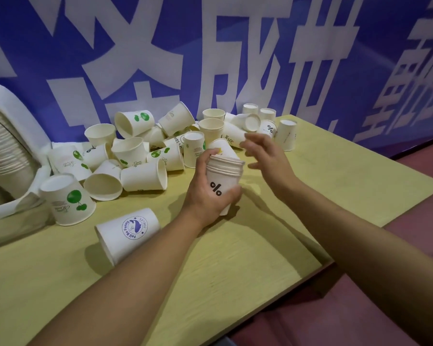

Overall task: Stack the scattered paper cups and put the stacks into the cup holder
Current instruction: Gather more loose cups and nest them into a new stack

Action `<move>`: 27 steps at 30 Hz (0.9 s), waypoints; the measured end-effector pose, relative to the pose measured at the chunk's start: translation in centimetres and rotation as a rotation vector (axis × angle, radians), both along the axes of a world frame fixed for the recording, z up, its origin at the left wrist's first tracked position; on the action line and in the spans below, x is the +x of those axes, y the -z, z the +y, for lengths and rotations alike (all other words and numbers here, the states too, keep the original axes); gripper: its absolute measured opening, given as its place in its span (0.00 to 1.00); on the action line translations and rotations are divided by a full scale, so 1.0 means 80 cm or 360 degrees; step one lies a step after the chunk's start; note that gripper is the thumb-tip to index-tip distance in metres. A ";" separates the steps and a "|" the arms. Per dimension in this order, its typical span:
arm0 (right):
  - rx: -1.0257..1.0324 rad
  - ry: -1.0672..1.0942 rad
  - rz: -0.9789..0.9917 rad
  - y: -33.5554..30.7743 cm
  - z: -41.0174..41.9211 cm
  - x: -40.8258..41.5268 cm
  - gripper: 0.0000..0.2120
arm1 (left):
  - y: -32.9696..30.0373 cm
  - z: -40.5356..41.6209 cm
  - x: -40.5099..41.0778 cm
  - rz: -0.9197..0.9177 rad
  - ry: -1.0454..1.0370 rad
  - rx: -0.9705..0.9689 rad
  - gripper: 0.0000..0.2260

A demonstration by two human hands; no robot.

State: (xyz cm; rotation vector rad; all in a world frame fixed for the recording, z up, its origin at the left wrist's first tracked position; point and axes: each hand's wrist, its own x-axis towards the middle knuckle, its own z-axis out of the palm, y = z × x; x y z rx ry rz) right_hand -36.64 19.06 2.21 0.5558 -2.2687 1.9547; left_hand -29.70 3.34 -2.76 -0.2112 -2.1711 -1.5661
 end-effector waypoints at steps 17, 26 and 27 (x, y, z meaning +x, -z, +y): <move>0.1045 0.1070 0.0229 0.030 0.066 -0.170 0.19 | 0.000 -0.007 -0.019 -0.0104 0.0065 0.0082 0.37; 0.0886 0.1007 0.0376 0.007 0.074 -0.110 0.07 | -0.008 0.000 -0.005 -0.0101 0.0129 0.0095 0.36; 0.0834 0.0992 0.0391 0.004 0.075 -0.099 0.11 | -0.009 0.001 -0.001 -0.0099 0.0140 0.0101 0.37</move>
